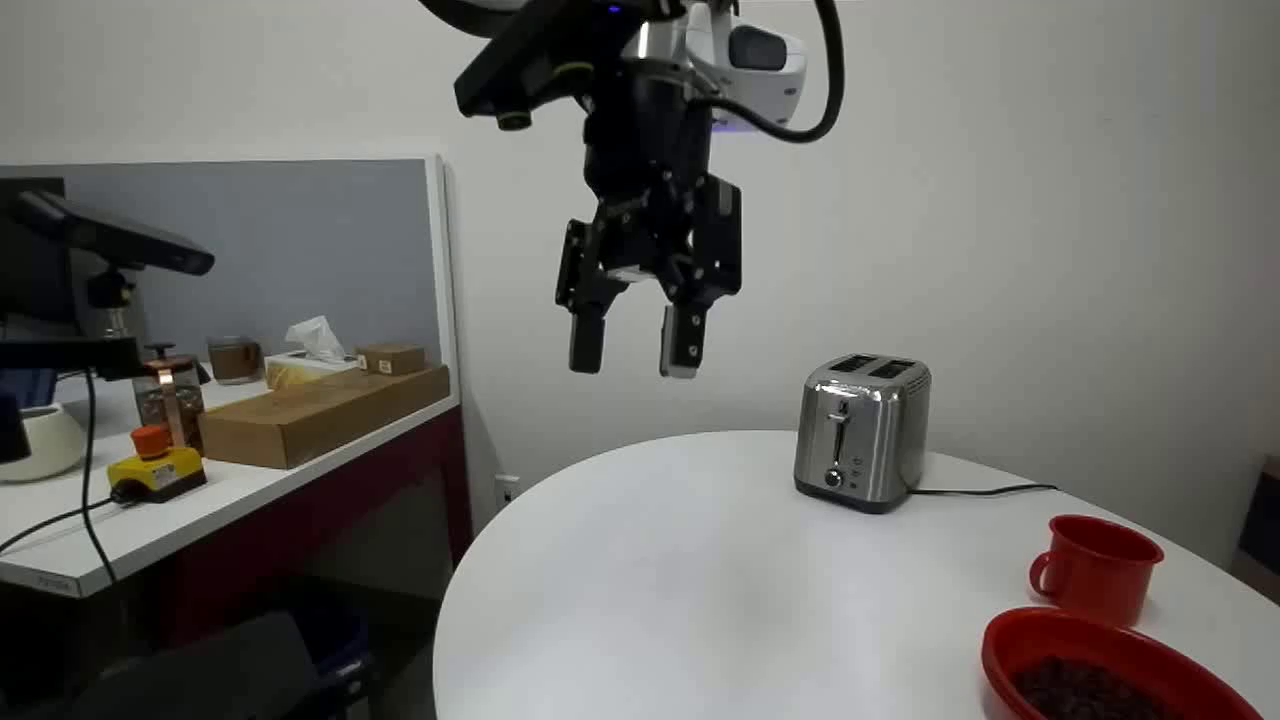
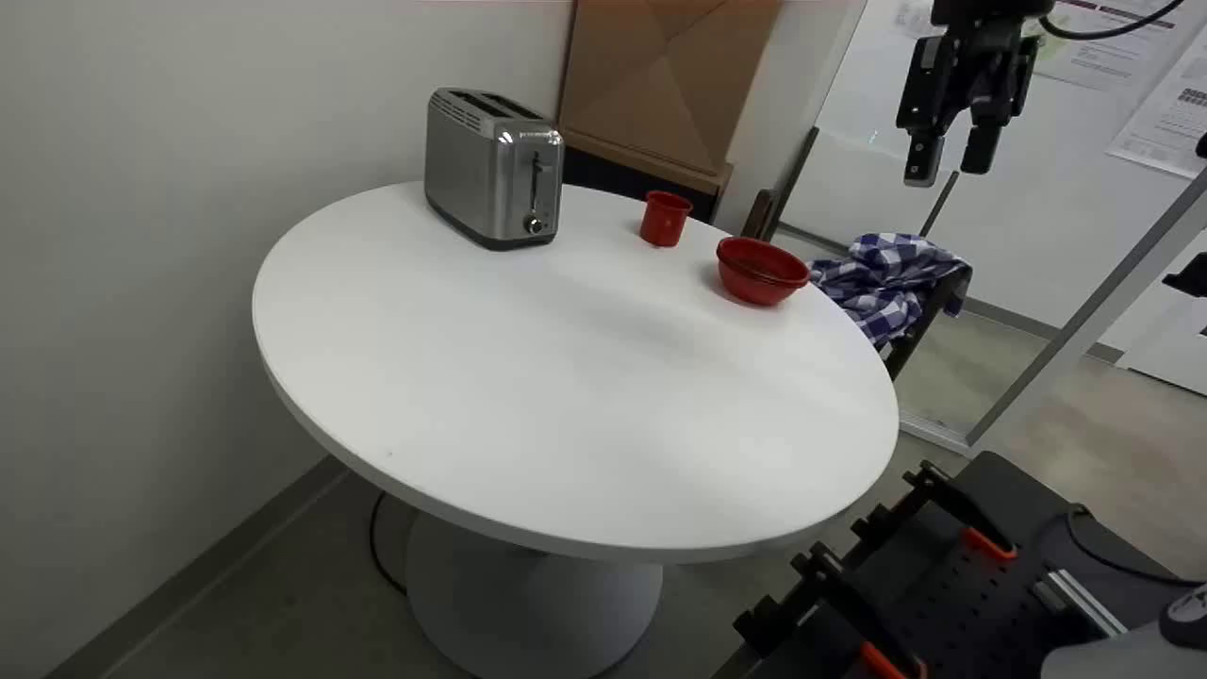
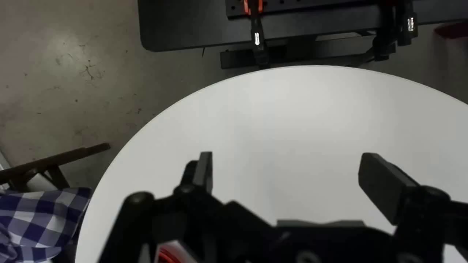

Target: Push down the switch of the toaster

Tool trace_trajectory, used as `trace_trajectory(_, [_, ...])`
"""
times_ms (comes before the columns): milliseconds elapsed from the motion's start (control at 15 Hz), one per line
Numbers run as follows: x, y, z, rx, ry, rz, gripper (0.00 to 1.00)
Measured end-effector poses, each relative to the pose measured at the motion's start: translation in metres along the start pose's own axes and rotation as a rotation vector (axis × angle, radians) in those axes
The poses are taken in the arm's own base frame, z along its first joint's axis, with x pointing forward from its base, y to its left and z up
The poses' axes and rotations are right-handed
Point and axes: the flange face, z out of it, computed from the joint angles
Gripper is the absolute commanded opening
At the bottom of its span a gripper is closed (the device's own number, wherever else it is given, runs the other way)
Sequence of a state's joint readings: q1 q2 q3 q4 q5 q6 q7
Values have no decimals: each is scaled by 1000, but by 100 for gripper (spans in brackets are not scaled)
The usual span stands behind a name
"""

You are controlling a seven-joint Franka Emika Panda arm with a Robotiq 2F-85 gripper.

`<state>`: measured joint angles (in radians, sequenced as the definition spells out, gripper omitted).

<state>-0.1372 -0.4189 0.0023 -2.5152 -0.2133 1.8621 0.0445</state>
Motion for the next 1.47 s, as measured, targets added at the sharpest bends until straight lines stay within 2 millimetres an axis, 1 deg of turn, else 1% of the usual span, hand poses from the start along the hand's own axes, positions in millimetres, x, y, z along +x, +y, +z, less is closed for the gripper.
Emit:
trace_trajectory(267, [3, -1, 0, 1, 14, -2, 100])
trace_trajectory(400, [11, -3, 0, 5, 55, -7, 100])
trace_trajectory(533, [27, -6, 0, 9, 112, -15, 100])
trace_trajectory(733, [60, -12, -8, 16, 222, -33, 100])
trace_trajectory(867, [89, -15, -20, 22, 303, -42, 100])
trace_trajectory(1067, [138, -17, -42, 29, 424, -46, 100])
trace_trajectory(1133, [155, -18, -48, 30, 464, -47, 84])
trace_trajectory(1200, [172, -20, -51, 33, 503, -49, 84])
trace_trajectory(1267, [188, -22, -53, 35, 539, -53, 77])
trace_trajectory(1333, [204, -25, -54, 37, 572, -58, 60])
trace_trajectory(1467, [233, -34, -51, 38, 626, -73, 44])
